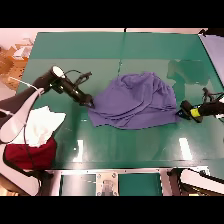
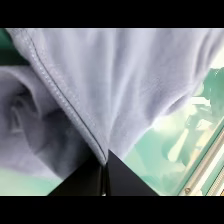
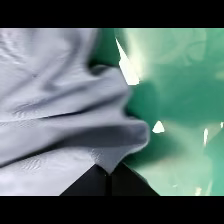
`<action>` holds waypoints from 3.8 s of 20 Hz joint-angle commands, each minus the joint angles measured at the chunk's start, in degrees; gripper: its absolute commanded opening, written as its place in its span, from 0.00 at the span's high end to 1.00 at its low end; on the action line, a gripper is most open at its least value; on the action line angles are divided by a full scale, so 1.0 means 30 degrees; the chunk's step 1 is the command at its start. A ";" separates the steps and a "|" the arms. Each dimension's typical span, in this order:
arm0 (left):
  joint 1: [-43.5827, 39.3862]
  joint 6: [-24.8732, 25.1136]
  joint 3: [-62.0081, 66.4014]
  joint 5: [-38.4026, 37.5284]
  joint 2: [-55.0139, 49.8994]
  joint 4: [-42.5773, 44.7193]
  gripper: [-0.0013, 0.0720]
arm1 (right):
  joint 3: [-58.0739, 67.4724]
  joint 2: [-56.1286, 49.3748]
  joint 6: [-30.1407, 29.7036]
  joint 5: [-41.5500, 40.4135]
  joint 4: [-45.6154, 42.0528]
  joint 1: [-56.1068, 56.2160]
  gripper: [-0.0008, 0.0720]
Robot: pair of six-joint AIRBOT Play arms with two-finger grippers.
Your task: Fold the shirts.
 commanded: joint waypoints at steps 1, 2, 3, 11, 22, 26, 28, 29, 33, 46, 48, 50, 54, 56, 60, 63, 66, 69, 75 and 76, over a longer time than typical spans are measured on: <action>0.0364 -0.1843 0.1967 -0.1566 0.1982 0.0750 0.94 | 0.2426 0.1632 -0.0051 0.2055 0.1654 -0.0007 0.98; 0.0415 -0.2324 0.2739 -0.1545 0.3126 0.0772 0.94 | 0.3621 0.2382 -0.0051 0.2499 0.2375 -0.0015 0.98; 0.0459 -0.2761 0.3541 -0.1399 0.4248 0.0801 0.94 | 0.5085 0.3198 -0.0036 0.2929 0.3104 -0.0022 0.98; 0.0459 -0.8131 1.2152 0.2936 1.3333 0.7009 0.94 | 1.7529 0.7883 0.2841 0.2514 0.6113 -0.0328 0.97; 0.0452 -0.8677 0.9653 0.4277 1.7486 1.1766 0.94 | 1.8302 0.8298 0.3963 0.2098 0.3599 -0.1049 0.97; 0.0452 -0.8517 0.4794 0.5982 1.5620 1.0979 0.94 | 1.1533 0.7264 0.1967 0.0066 0.3636 0.0102 0.97; 0.0452 -0.8524 0.2667 0.7628 1.3464 1.0622 0.94 | 0.8167 0.6054 0.0947 -0.2208 0.3628 0.0998 0.97; 0.0452 -0.8524 0.1814 0.8750 1.2109 1.0389 0.94 | 0.6907 0.5217 0.0554 -0.3279 0.3628 0.1260 0.97; 0.0452 -0.8000 0.1086 1.2488 0.6200 0.8466 0.94 | 0.5610 0.0095 -0.0532 -0.5967 0.3643 0.1603 0.97; 0.2368 -0.6178 0.4116 0.5661 0.1486 0.5297 0.16 | 0.8269 -0.5231 -0.2157 -0.0823 0.2929 -0.0816 0.44; 0.3337 -0.6186 0.5085 0.2390 0.1486 0.5064 0.16 | 0.7788 -0.4342 -0.2113 0.1501 0.2841 -0.2135 0.62; 0.4197 -0.6105 0.5093 0.0197 0.1610 0.3934 0.17 | 0.6047 -0.2885 -0.1923 0.2543 0.2790 -0.3264 0.63; 0.4685 -0.5617 0.4896 -0.2739 0.1763 0.3235 0.17 | 0.0415 0.0896 -0.1115 0.2812 0.2178 -0.5071 0.61; 0.4685 -0.5421 0.4342 -0.3126 0.2193 0.3228 0.17 | -0.2718 0.2368 -0.1013 0.2565 0.2011 -0.5442 0.58; 0.4685 -0.5297 0.3876 -0.3031 0.2718 0.3228 0.17 | -0.7155 0.2761 -0.2040 0.0539 0.3774 -0.4896 0.56; 0.4685 -0.5304 0.3876 -0.2914 0.2820 0.3220 0.17 | -0.8473 0.2754 -0.2484 -0.1749 0.4940 -0.3898 0.56; 0.4677 -0.5319 0.3876 -0.2616 0.2820 0.3177 0.16 | -0.8466 0.2739 -0.2747 -0.3665 0.6572 -0.2725 0.56; 0.4685 -0.5370 0.3876 -0.2448 0.2820 0.3177 0.16 | -0.8335 0.2339 -0.3133 -0.4269 0.7308 -0.2171 0.62; 0.4685 -0.5457 0.3854 -0.3024 0.2841 0.3279 0.17 | -0.5107 0.2288 -0.3024 -0.3504 0.5224 -0.3767 0.97; 0.4685 -0.5603 0.3599 -0.3045 0.2936 0.3279 0.16 | -0.4014 0.2288 -0.2747 -0.3198 0.4750 -0.4801 0.97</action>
